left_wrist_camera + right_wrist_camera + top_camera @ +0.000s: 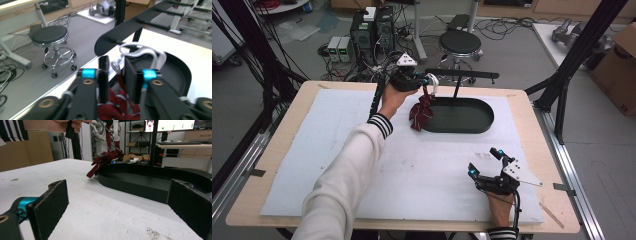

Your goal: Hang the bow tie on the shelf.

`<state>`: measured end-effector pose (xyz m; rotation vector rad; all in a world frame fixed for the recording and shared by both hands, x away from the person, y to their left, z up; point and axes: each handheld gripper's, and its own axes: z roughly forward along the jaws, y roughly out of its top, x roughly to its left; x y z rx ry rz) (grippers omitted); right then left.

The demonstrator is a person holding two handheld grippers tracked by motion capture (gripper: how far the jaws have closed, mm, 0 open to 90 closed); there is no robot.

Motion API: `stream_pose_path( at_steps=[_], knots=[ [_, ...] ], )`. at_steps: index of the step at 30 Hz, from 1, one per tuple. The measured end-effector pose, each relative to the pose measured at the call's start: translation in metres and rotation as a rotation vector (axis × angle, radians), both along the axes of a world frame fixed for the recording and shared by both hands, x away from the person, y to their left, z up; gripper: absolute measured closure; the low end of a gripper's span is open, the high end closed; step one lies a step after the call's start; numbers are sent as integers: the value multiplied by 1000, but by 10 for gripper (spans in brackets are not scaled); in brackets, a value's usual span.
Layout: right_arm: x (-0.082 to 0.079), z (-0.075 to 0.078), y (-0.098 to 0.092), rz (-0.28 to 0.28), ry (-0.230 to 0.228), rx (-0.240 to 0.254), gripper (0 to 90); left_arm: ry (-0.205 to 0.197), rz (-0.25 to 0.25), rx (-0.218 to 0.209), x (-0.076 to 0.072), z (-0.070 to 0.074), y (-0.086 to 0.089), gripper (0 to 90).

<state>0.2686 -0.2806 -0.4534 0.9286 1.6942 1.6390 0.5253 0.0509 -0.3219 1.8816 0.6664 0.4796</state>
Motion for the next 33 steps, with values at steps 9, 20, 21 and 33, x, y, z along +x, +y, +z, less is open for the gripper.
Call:
stream_pose_path(
  at_steps=[9, 20, 21, 33],
  knots=[
    [0, 0, 0, 0, -1, 1, 29, -22, -23, -16, -1, 1, -2, 791],
    [0, 0, 0, 0, 4, 6, 29, -46, -21, -27, -1, 12, -6, 829],
    [0, 0, 0, 0, 5, 6, 30, -50, -23, -26, -1, 14, -7, 830],
    [1, 0, -1, 1, 4, 9, 29, -66, -1, 0, 3, 17, -13, 815]
  ],
)
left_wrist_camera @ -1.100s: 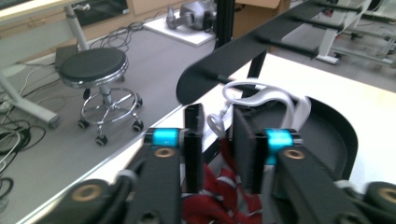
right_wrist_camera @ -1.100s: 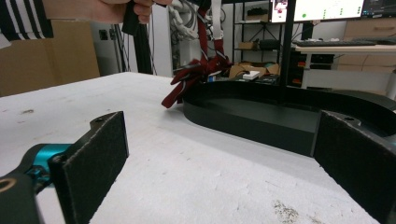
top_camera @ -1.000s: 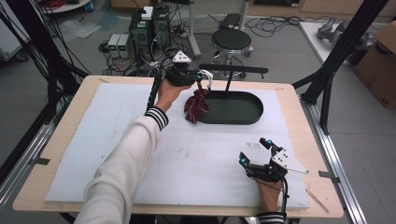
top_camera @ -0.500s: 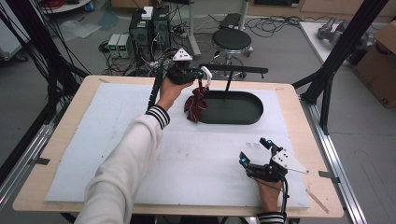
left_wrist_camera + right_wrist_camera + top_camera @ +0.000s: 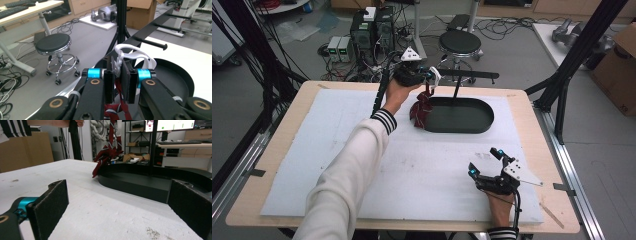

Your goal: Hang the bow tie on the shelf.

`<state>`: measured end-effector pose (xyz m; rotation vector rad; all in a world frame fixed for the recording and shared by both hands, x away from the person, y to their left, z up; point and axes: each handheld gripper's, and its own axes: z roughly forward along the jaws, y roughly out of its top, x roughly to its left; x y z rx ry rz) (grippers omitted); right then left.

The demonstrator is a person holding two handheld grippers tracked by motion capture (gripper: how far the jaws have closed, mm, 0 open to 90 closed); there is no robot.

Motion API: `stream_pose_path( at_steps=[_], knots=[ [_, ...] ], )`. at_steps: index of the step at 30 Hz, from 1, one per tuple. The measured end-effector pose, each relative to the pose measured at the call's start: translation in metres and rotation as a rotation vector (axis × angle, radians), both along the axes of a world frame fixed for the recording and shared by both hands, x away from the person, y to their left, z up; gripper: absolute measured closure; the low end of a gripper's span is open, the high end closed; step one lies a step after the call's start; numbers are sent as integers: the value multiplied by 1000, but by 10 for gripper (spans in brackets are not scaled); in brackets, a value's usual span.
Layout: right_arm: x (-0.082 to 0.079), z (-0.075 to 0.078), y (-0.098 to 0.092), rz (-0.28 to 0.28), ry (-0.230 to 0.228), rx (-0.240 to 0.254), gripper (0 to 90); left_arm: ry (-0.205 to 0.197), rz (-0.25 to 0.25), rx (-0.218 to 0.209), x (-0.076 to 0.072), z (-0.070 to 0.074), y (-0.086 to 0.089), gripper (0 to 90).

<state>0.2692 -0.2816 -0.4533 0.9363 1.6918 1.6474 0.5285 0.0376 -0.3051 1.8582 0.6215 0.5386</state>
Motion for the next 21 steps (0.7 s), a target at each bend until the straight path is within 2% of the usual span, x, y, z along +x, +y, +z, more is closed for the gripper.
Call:
stream_pose_path(
  at_steps=[21],
  knots=[
    [0, 0, 1, 1, 2, -4, 29, 36, 38, 53, -1, -14, -1, 801]
  ],
)
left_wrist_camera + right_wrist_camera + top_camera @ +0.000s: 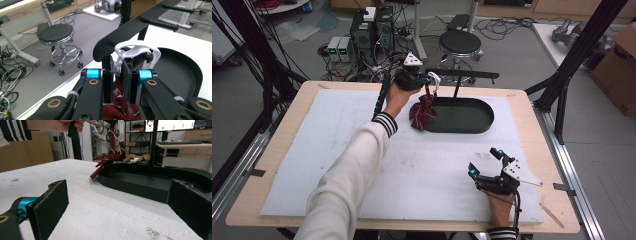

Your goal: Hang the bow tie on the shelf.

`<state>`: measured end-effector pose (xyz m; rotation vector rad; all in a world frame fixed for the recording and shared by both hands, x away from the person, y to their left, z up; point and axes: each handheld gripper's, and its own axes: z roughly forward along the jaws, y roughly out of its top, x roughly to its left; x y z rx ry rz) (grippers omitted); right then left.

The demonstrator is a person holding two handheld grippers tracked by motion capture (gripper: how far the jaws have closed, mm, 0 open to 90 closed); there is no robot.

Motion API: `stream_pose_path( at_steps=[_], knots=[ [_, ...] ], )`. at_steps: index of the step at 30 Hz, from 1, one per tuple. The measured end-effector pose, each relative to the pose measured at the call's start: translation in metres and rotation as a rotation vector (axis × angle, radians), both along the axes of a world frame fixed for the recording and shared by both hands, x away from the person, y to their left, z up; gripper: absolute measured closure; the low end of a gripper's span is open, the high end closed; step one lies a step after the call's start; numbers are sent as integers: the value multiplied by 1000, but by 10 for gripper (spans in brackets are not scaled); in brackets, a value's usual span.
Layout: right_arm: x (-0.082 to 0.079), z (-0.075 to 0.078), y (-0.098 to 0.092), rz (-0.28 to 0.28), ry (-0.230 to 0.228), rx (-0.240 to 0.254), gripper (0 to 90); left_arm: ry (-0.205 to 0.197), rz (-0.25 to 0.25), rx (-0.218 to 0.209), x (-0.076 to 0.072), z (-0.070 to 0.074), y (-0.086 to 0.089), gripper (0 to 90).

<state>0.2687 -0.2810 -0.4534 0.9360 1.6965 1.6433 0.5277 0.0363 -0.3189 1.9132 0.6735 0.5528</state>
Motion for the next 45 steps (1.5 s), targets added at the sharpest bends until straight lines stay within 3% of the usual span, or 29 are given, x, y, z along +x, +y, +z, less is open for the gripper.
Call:
stream_pose_path(
  at_steps=[3, 8, 10, 11, 13, 15, 18, 23, 30, 35, 41, 45],
  knots=[
    [0, 0, 0, 0, 0, 1, 29, 8, 6, 11, 1, -3, 0, 766],
    [0, 0, 0, 0, 2, 3, 29, 21, 12, 16, 1, -8, -1, 636],
    [0, 0, 0, 0, 0, 1, 29, 29, 17, 16, 1, -10, -1, 549],
    [0, 0, 0, 1, 0, 0, 29, 36, 13, 17, 1, -12, -1, 449],
    [0, 0, 0, 0, 0, 1, 29, 38, 11, 13, 0, -15, 1, 405],
    [0, 0, 0, 0, -4, -1, 29, 31, 7, -8, -1, -18, 5, 256],
    [0, 0, 0, 2, -1, 0, 29, 22, -2, -41, -6, -22, 14, 186],
    [0, 0, 0, 4, -3, 0, 29, 3, -29, -113, -24, -32, 36, 150],
    [0, 0, -1, 6, -11, 2, 29, -14, -79, -168, -64, -44, 76, 142],
    [-1, 0, -1, 6, -7, 2, 29, -55, -58, -227, -103, -52, 117, 142],
    [-2, -1, -1, 6, -24, 6, 29, -159, -3, -298, -159, -59, 165, 142],
    [-2, -1, -1, 3, -19, 8, 29, -181, 22, -328, -191, -71, 192, 142]
  ],
)
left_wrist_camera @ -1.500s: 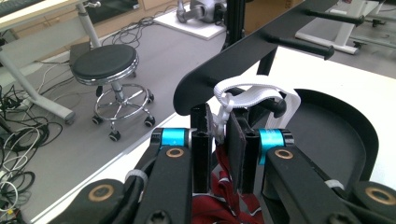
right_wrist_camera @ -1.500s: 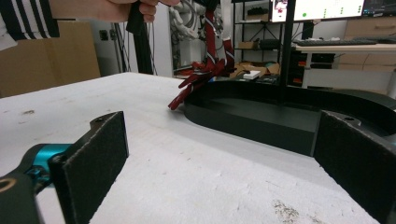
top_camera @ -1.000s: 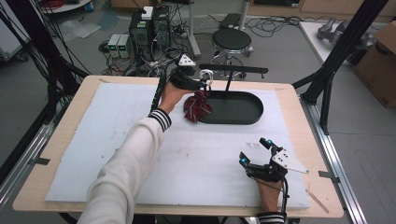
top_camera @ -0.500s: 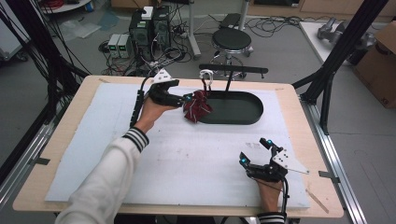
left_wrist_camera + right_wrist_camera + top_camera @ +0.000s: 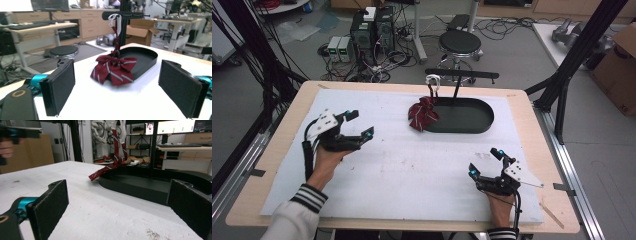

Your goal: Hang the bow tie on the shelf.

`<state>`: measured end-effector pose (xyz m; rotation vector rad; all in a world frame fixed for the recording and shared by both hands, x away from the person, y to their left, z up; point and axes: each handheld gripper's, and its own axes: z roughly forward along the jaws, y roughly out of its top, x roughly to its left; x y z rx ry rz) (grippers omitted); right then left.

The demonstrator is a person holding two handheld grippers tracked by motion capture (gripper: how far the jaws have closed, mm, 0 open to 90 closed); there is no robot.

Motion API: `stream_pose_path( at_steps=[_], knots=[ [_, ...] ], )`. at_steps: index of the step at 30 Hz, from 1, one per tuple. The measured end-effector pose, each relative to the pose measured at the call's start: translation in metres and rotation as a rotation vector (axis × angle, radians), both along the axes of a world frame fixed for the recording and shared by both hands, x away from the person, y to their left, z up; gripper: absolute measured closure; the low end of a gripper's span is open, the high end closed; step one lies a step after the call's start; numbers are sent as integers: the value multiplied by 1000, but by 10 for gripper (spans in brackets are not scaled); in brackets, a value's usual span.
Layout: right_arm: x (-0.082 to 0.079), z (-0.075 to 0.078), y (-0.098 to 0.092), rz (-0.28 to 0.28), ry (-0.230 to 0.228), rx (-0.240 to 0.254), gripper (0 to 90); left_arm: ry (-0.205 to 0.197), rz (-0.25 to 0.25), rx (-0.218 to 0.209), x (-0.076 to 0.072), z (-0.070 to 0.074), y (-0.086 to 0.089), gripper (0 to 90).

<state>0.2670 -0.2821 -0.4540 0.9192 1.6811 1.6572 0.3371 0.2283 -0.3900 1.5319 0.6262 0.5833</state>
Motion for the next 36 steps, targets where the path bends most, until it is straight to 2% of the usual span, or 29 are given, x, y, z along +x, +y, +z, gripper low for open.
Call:
stream_pose_path(
  at_steps=[4, 6, 7, 11, 14, 16, 23, 26, 27, 36],
  knots=[
    [0, 0, 0, -3, 9, 11, 29, 0, 34, -24, -24, -18, 24, 142],
    [0, 0, 0, -4, 0, 1, 29, 5, 57, -24, -33, -29, 32, 142],
    [0, 0, 0, -6, -4, -1, 29, 2, 66, -30, -36, -35, 36, 142],
    [-1, 0, 0, -12, 3, 6, 29, 3, 107, -99, -45, -54, 47, 142],
    [-1, 0, 0, -11, -4, 1, 29, -3, 146, -97, -49, -63, 49, 142],
    [-1, 0, 0, -12, -4, 0, 29, -31, 157, -99, -52, -64, 50, 142],
    [-1, 0, 1, -20, -10, -1, 29, -43, 179, -61, -53, -64, 46, 143],
    [-1, 0, 1, -21, -9, -2, 29, -56, 189, -53, -55, -65, 45, 143],
    [-1, 0, 1, -22, -11, -4, 29, -73, 196, -58, -57, -65, 44, 143],
    [-2, 0, 1, -22, -9, -3, 29, -80, 195, -58, -57, -65, 44, 143]
  ],
)
